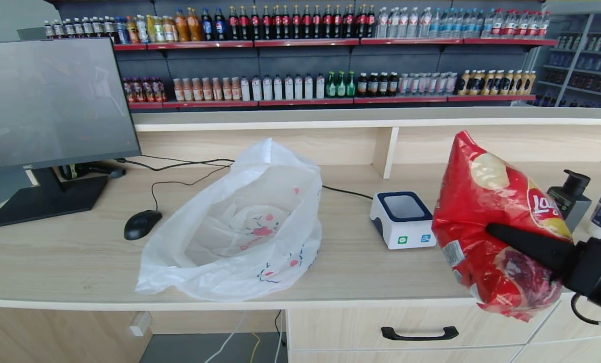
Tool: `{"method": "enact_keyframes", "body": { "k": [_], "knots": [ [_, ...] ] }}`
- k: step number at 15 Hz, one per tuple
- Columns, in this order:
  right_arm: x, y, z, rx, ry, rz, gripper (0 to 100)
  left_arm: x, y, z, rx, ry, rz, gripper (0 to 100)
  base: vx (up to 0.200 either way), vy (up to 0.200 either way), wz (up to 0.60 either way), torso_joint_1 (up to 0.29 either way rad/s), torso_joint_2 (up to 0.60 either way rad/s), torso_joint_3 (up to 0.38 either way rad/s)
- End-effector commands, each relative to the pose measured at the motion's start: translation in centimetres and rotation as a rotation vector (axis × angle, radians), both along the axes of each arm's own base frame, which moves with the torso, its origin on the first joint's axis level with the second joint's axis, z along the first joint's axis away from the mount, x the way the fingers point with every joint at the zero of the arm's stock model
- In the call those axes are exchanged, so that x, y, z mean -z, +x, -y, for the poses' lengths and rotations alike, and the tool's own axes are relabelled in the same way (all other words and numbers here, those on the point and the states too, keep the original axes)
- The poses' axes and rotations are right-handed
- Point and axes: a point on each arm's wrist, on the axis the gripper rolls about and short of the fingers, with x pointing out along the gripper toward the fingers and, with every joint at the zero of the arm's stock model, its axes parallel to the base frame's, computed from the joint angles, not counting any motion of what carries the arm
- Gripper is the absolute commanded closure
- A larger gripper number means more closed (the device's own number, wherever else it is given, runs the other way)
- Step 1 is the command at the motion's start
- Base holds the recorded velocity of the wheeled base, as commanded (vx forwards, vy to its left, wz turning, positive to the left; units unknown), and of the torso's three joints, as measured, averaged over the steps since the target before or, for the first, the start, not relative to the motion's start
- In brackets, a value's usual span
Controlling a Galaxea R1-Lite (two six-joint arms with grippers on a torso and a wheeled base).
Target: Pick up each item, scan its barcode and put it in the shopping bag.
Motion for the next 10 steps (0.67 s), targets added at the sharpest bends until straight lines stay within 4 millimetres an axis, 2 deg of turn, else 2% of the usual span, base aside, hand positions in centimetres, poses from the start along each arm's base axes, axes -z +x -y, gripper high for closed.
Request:
{"method": "enact_keyframes", "body": {
  "k": [1,3,5,8,10],
  "knots": [
    [2.8,-2.7,-1.3,-0.138,0.166,-0.083,100,0.0,0.0,0.0,0.0,-0.001,0.0,0,0.0,0.0,0.0,0.0,0.0,0.0],
    [1.8,-3.1,-1.6,-0.182,0.371,-0.105,100,0.0,0.0,0.0,0.0,0.001,0.0,0,0.0,0.0,0.0,0.0,0.0,0.0],
    [0.5,-3.1,-1.8,-0.228,0.501,-0.092,100,0.0,0.0,0.0,0.0,-0.001,0.0,0,0.0,0.0,0.0,0.0,0.0,0.0],
    [-1.0,-2.4,-3.8,-0.361,0.593,-0.083,100,0.0,0.0,0.0,0.0,-0.001,0.0,0,0.0,0.0,0.0,0.0,0.0,0.0],
    [-0.8,-1.7,-5.5,-0.439,0.623,-0.094,100,0.0,0.0,0.0,0.002,-0.001,0.0,0,0.0,0.0,0.0,0.0,0.0,0.0]
  ]
}}
